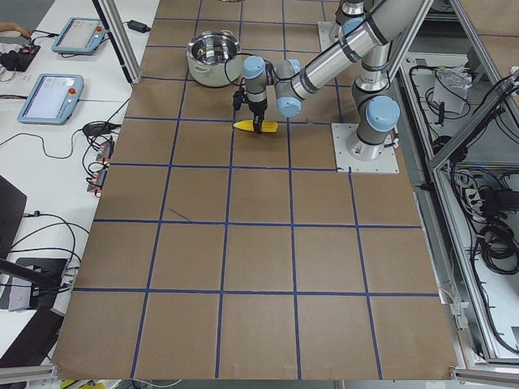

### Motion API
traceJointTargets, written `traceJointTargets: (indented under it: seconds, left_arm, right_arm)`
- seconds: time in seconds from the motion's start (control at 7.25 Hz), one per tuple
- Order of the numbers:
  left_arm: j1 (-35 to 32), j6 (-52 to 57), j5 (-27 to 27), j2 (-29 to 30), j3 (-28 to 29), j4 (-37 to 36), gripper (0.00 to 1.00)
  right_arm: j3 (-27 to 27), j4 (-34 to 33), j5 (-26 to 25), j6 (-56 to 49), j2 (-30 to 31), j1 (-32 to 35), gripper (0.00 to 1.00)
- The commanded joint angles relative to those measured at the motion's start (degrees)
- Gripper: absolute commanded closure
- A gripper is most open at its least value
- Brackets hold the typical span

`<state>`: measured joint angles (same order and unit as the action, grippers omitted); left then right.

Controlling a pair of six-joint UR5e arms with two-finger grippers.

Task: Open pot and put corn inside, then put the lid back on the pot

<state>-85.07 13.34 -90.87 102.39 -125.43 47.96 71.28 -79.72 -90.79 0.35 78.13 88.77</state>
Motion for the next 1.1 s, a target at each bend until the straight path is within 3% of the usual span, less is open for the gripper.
traceJointTargets:
  seconds: [0.0, 0.28, 0.55, 0.97]
  left_arm:
    - [0.0, -0.1, 0.2, -0.6, 0.4, 0.4, 0.77]
    - [-0.8, -0.7, 0.3, -1.2, 4.7, 2.1, 0.77]
    - [-1.3, -5.2, 5.8, -1.6, 15.4, 14.6, 0.77]
    - [-7.4, -11.4, 9.2, -0.2, 30.5, 22.5, 0.77]
  right_arm:
    - [0.0, 0.0, 0.1, 0.0, 0.0, 0.0, 0.68]
    - [0.1, 0.1, 0.1, 0.0, 0.1, 0.1, 0.68]
    - [0.1, 0.1, 0.1, 0.0, 0.1, 0.1, 0.68]
    - [0.2, 0.3, 0.1, -0.1, 0.2, -0.3, 0.68]
